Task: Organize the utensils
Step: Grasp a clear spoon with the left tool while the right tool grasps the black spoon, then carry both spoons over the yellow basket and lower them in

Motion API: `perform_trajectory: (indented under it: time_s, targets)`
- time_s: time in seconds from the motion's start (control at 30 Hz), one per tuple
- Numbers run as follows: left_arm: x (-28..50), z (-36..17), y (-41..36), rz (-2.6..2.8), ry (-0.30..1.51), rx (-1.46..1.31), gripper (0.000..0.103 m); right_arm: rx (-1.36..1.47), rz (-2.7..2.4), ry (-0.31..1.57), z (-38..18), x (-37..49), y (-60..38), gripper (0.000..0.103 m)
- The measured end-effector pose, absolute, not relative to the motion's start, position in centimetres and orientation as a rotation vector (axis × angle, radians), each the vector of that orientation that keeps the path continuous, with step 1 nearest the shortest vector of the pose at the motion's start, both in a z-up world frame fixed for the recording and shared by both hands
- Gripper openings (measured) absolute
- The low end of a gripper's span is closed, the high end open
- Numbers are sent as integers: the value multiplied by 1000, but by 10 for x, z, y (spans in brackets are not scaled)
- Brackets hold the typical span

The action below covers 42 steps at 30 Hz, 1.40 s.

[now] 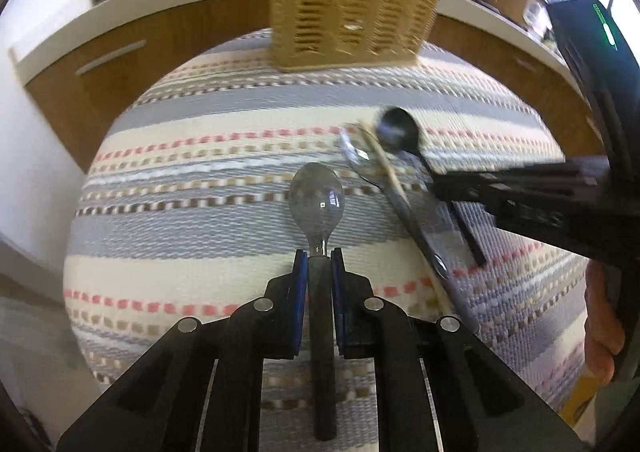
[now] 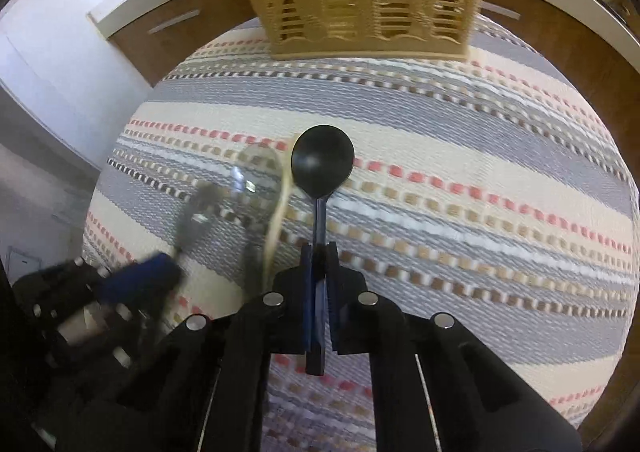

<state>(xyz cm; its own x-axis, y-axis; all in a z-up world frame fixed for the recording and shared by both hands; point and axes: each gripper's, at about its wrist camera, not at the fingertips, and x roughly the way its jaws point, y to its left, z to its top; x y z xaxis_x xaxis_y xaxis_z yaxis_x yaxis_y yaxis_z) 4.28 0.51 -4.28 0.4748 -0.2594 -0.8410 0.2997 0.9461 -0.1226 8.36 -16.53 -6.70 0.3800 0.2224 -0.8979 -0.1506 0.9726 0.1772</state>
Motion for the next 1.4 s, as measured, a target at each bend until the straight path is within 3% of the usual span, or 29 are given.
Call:
perform_trajectory:
  time_s: [0.27, 0.33, 0.43, 0.6, 0.67, 0.73, 0.8, 1.0, 1.4]
  targets:
    - [54, -48, 24, -346, 1069, -13, 11, 118, 251, 1212, -68, 76, -190, 6]
    - [57, -50, 24, -368, 1087, -27, 12, 84, 248, 1211, -64, 77, -188, 8]
    - [61, -51, 26, -394, 1107, -39, 20, 37, 254, 1209, -61, 82, -178, 23]
    - [70, -53, 22, -436, 1162, 3, 21, -2, 244, 1222, -67, 98, -166, 23]
    - [76, -53, 16, -449, 1192, 51, 21, -37, 240, 1219, -67, 101, -160, 21]
    - [79, -53, 8, -450, 1206, 116, 21, -67, 242, 1224, -68, 102, -156, 8]
    - [78, -53, -3, -426, 1196, 199, 10, -93, 237, 1203, -67, 102, -154, 5]
    - [79, -31, -6, -425, 1057, 138, 10, 0, 280, 1108, -38, 96, -175, 5]
    - [99, 110, 7, -494, 562, -82, 10, 96, 300, 691, 89, 94, -231, 5]
